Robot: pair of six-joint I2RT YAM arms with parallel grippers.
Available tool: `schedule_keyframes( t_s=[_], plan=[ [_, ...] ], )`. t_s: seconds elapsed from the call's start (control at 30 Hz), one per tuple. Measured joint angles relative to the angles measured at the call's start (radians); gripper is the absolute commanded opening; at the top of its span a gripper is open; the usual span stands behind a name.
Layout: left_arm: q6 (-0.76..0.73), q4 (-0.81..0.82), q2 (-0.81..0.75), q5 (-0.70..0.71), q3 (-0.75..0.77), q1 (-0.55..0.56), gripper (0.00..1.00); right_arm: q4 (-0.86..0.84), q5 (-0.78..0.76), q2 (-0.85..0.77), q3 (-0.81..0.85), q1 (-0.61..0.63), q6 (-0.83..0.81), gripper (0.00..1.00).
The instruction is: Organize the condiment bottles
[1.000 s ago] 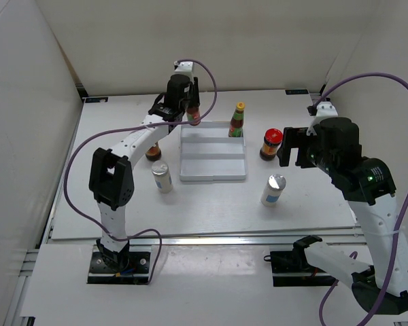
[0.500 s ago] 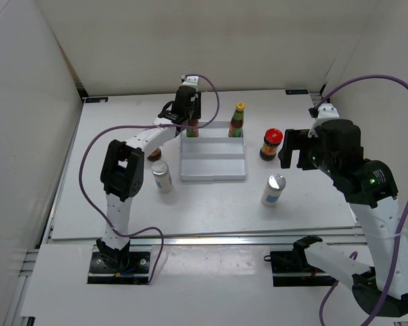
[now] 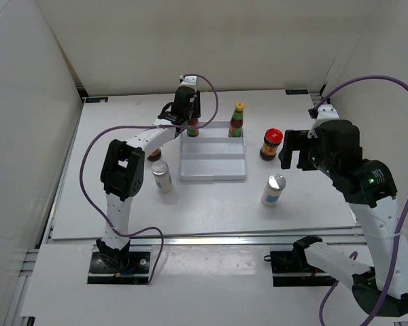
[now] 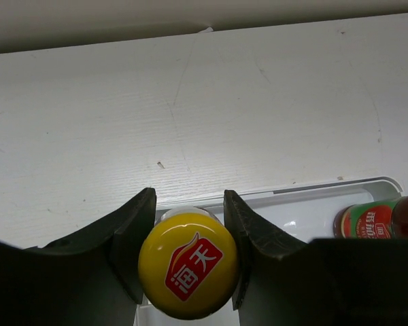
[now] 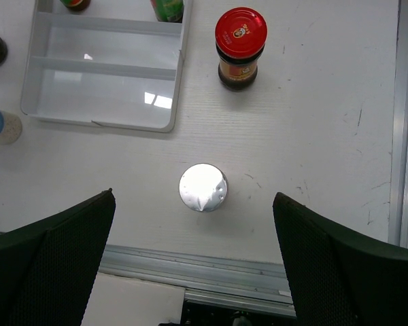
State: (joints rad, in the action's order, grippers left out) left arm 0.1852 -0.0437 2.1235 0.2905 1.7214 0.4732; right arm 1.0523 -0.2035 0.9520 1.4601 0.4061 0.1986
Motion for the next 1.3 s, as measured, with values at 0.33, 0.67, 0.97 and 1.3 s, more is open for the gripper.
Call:
schedule_keyframes(
  t_s=[0.33,0.67,0.97,1.3],
  plan=[
    [-0.006,0.005,0.0,0.01,-0.008,0.0,0.94,0.001,0.0,0.0,0.0,0.0,0.0,1.0],
    [-0.015,-0.015,0.0,0.047,0.001,-0.004,1.0,0.005,-0.022,-0.003,0.0,0.0,0.003,1.0],
    [-0.053,-0.153,-0.035,0.063,0.239,-0.005,1.0,-0.001,-0.138,-0.01,-0.055,0.0,0.064,1.0],
    [-0.142,-0.217,-0.494,0.192,0.043,-0.005,1.0,-0.059,-0.082,0.337,-0.021,-0.075,0.084,1.0]
  ],
)
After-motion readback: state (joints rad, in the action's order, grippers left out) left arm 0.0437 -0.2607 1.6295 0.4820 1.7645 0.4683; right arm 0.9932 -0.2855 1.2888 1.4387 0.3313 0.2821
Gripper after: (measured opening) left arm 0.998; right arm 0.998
